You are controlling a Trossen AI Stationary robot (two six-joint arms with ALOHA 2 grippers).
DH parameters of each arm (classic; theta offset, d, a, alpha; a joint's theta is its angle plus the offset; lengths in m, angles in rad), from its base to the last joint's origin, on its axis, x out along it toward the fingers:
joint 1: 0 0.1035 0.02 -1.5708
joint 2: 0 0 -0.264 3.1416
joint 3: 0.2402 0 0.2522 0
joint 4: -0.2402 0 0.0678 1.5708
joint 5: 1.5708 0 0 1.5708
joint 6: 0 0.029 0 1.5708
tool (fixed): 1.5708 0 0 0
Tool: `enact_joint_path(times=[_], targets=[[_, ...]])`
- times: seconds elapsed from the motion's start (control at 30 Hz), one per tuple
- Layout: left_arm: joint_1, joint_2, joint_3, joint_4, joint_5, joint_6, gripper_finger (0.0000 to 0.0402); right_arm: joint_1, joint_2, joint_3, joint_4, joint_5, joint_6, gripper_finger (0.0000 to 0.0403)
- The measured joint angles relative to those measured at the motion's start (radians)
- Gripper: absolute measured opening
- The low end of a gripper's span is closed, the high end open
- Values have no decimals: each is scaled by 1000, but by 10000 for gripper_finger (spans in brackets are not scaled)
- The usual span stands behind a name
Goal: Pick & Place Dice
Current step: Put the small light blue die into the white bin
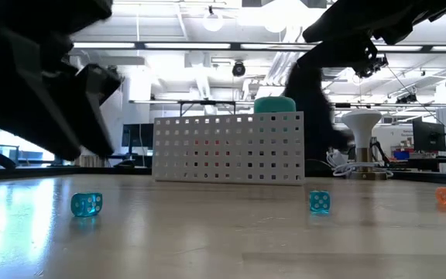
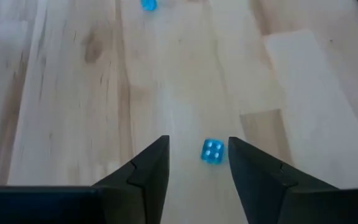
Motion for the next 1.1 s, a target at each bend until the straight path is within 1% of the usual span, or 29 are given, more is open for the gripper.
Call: enact_joint_path(times=[0.1, 0.17, 0.3, 0.57, 0.67, 0.73, 0.8, 0.9, 1.03, 1.1], targets=[[1, 2, 0, -41, 8, -95, 156, 0, 0, 0, 1, 0, 0, 262], [-1, 19, 0, -18, 29, -136, 156, 0, 0, 0, 4, 0, 0, 262], [-12, 33, 0, 7, 37, -140, 156, 0, 0, 0, 4, 0, 0, 262], [-8, 34, -5, -3, 31, -146, 156, 0, 0, 0, 15, 0, 0, 262], [11, 34, -22, 0, 69, -148, 156, 0, 0, 0, 15, 0, 0, 262], [19, 34, -30, 36, 87, -150, 156, 0, 0, 0, 14, -1, 0, 262], [18, 36, -30, 60, 90, -150, 156, 0, 0, 0, 14, -4, 0, 262], [16, 39, -35, 52, 107, -146, 156, 0, 0, 0, 14, -5, 0, 262], [41, 39, -45, 66, 153, -146, 156, 0, 0, 0, 14, -5, 0, 262], [50, 39, -59, 83, 156, -146, 156, 0, 0, 0, 14, -6, 0, 262]])
